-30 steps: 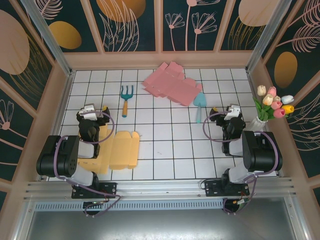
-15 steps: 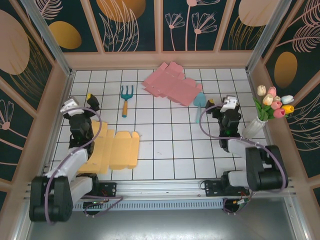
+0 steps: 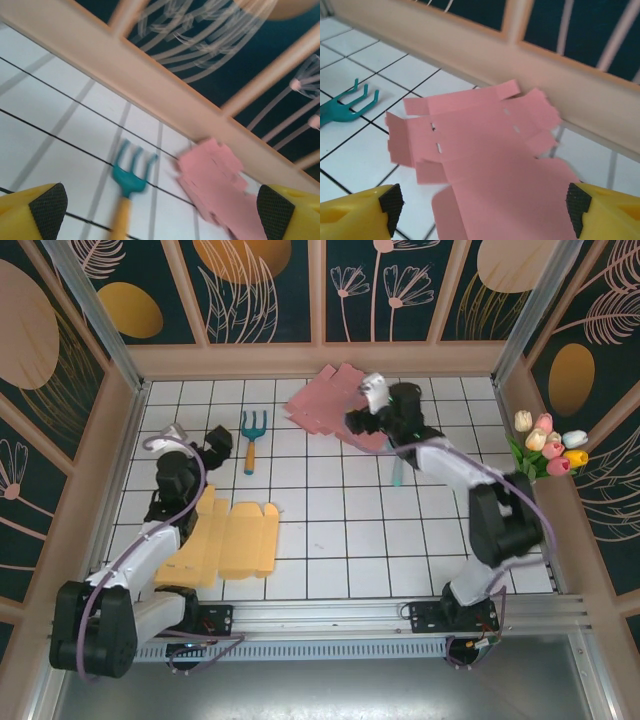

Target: Fold the paper box

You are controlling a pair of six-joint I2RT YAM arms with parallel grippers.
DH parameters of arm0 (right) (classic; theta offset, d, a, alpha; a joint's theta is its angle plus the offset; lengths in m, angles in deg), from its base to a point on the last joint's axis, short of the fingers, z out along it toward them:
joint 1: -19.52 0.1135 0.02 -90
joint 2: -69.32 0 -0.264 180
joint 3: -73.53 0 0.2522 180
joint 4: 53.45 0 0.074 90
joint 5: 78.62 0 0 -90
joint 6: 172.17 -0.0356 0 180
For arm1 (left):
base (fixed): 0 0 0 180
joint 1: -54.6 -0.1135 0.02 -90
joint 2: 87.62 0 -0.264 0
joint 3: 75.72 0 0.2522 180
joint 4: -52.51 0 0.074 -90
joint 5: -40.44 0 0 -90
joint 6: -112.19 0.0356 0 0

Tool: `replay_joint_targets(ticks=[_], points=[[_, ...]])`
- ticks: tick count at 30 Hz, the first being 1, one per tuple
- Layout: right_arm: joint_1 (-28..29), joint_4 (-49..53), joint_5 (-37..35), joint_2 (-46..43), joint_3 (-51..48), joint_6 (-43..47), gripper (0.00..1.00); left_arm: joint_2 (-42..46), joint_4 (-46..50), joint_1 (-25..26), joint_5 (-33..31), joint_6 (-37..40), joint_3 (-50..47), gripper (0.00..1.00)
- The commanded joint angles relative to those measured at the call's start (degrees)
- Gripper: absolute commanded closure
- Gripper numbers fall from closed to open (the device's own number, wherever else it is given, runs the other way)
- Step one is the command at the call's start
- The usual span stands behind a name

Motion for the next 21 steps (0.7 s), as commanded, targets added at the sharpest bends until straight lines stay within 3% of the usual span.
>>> replay_joint_targets(ticks=[1,7,12,17,21], points=[[1.49,15.99,4.91,7.63,9.45,8.10,0.15,-1.05,4.59,1.46,-3.39,-3.88,2.19,0.01],[3.02,19.07,9.73,19.40,23.66,5.79,0.35,-4.65,-1.24,2.87,-5.26,-4.30,0.43,0.01],[3.67,16.33,17.08,22.84,25.15,5.10,0.39,-8.35,-5.79,3.26,-3.91,-4.49,-0.82,0.01],[4.68,17.83,17.17,27.01,29.67,5.64,0.48,-13.45,-6.84,3.24,0.15,-5.70,1.77,0.01],[5.99,20.27,16.10,30.90,34.00,6.97,0.52,-15.95,-7.41,3.26,-1.23,-5.96,2.43,0.01]])
